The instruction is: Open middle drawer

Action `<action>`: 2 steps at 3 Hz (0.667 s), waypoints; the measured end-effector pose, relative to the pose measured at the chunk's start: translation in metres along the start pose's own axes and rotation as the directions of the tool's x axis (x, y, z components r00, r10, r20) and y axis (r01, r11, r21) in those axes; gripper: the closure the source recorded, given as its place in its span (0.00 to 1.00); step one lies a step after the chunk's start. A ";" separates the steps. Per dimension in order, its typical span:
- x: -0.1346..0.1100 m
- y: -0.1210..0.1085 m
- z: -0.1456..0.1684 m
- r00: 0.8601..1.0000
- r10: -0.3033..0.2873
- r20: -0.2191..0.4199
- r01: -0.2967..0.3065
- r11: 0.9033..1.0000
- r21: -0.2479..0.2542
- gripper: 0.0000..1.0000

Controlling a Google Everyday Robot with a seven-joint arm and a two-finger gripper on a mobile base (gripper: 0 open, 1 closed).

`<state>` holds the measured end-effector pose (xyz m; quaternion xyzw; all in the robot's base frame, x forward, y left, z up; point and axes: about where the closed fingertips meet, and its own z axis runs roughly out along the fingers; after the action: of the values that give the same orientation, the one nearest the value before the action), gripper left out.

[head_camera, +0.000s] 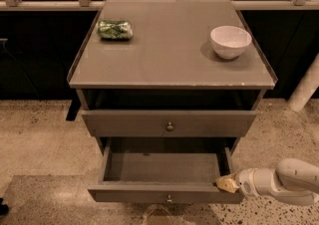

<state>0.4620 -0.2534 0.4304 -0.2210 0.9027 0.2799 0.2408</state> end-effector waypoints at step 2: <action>0.009 0.008 -0.005 0.999 0.036 0.017 -0.036 0.999 0.001 1.00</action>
Offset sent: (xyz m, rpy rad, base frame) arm -0.0548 -0.0226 0.0194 0.0429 -0.0448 -0.1940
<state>0.4490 -0.2530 0.4315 -0.2022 0.9045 0.2857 0.2436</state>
